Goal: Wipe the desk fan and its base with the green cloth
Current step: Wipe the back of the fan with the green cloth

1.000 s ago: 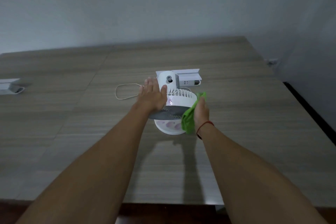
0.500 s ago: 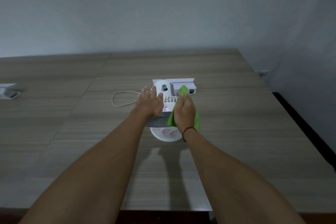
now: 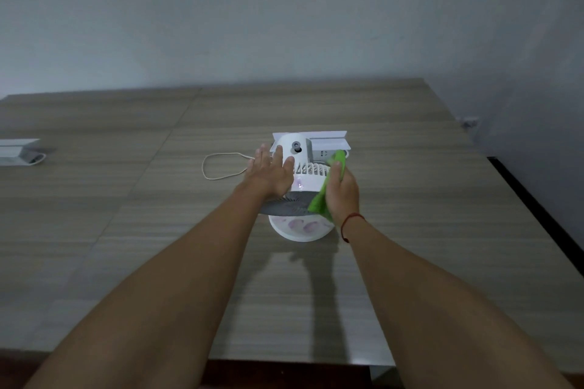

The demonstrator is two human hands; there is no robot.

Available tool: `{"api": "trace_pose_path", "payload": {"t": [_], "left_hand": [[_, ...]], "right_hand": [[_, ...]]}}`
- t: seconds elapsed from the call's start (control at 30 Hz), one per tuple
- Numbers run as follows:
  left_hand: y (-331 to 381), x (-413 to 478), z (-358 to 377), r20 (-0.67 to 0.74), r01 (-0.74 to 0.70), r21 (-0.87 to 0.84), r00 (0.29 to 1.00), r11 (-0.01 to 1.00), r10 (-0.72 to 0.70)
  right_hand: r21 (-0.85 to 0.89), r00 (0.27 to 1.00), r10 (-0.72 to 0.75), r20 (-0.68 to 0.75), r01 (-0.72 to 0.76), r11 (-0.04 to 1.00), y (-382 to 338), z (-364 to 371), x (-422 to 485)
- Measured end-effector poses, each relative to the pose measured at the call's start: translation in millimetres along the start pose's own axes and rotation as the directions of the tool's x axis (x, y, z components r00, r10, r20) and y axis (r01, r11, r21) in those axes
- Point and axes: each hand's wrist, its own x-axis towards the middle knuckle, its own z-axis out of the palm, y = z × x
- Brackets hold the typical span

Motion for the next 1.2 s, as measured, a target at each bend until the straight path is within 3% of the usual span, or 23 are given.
{"api": "trace_pose_path", "payload": {"t": [0.13,0.33,0.43,0.6,0.73,0.87,0.93,1.07,1.2], "left_hand": [[0,1,0,-0.008,-0.027,-0.008,1.0,1.0,0.027],[-5,2,4,-0.009,-0.033,-0.017,0.999,0.999,0.033],[-6,4,4,-0.013,-0.028,-0.011,1.0,1.0,0.028],[-7,5,3,0.007,-0.003,-0.032,1.0,0.999,0.004],[-2,3,-1,0.011,0.002,-0.022,1.0,1.0,-0.001],[-4,3,-5,0.025,-0.008,-0.005,1.0,1.0,0.008],[-5,2,-8,-0.033,-0.032,0.016,0.999,0.999,0.033],[8,-8,-10,-0.308,-0.182,0.011,0.935,0.983,0.177],[32,-15,-3,-0.355,-0.304,0.08,0.881,0.949,0.312]], "right_hand": [[0.255,0.938,0.342,0.056,-0.345,0.903,15,-2,11],[0.527,0.825,0.523,0.214,-0.548,0.65,42,1,9],[0.536,0.823,0.529,0.205,-0.547,0.644,47,7,11],[0.461,0.886,0.464,0.027,-0.422,0.78,9,1,1],[0.207,0.971,0.219,-0.098,-0.196,0.959,-21,4,-14],[0.046,0.999,-0.022,-0.032,0.024,0.999,-42,6,-27],[0.058,0.999,0.003,0.042,-0.005,0.998,-46,3,-25],[0.282,0.973,0.209,0.101,-0.23,0.931,-48,-7,-12],[0.473,0.963,0.26,0.072,-0.263,0.841,-40,-18,-7]]}}
